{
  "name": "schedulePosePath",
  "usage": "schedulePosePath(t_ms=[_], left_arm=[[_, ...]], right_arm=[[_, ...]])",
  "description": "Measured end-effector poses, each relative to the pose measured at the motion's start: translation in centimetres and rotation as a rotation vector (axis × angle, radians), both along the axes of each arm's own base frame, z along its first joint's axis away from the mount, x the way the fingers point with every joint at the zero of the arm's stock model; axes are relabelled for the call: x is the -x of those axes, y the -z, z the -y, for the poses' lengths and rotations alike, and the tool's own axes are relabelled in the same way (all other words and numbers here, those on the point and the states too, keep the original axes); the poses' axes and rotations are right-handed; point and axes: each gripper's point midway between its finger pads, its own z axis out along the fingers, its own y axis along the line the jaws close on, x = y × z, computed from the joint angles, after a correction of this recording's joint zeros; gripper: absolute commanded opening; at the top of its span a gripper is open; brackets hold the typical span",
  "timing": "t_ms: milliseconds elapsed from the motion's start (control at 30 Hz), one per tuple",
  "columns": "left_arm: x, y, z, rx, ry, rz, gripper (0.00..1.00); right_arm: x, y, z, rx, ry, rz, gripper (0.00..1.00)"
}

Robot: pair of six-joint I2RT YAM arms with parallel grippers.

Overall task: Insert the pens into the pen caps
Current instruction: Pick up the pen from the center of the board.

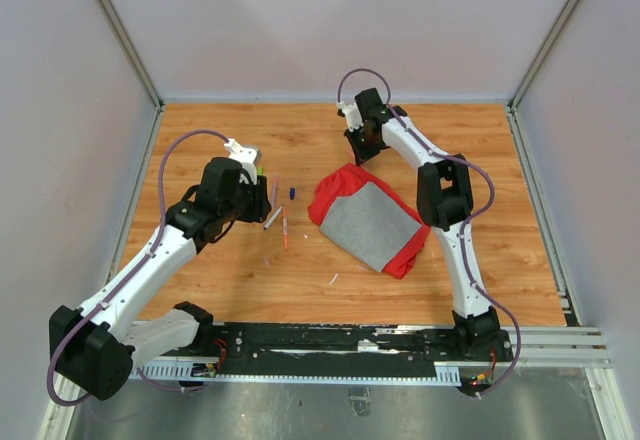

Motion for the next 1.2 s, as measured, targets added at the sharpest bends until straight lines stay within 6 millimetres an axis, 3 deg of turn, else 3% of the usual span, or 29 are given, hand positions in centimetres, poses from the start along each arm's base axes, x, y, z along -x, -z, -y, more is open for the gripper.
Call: schedulePosePath(t_ms=[167,333,467,633,733,800,933,1067,1200], left_arm=[[0.0,0.0,0.0,0.000,0.000,0.000,0.47],[0.0,-0.1,0.0,0.000,-0.001,0.003,0.48],[0.1,-0.7,-0.1,0.009,-0.002,0.024,0.53],[0.4,-2.5,-0.2,0.047,-0.016,0.075,0.57],[0.5,-3.8,0.1,0.108,-0.030,0.105,0.58],[0.6,-4.8,0.6,0.163,-0.032,0.123,0.58],[1.0,-5.3,2.0,0.271,-0.021,0.141,0.59],[2.4,-4.2,4.2,0.329,0.036,0.112,0.59],[4.2,-3.3,7.0,0.390,0.117,0.086,0.63]], right_arm=[[-0.4,-0.2,1.2,0.057,0.015,0.032,0.01],[0.1,-1.6,4.6,0.150,0.070,0.085,0.01],[0.6,-5.9,6.8,0.166,0.126,0.187,0.02],[2.2,-13.3,6.5,0.031,0.174,0.331,0.03],[4.6,-16.0,5.5,-0.115,0.192,0.365,0.04],[6.5,-16.4,4.7,-0.212,0.200,0.354,0.04],[11.3,-15.2,2.7,-0.431,0.226,0.270,0.02],[16.4,-12.9,0.7,-0.617,0.257,0.138,0.01],[20.5,-12.6,-2.1,-0.753,0.242,0.057,0.01]])
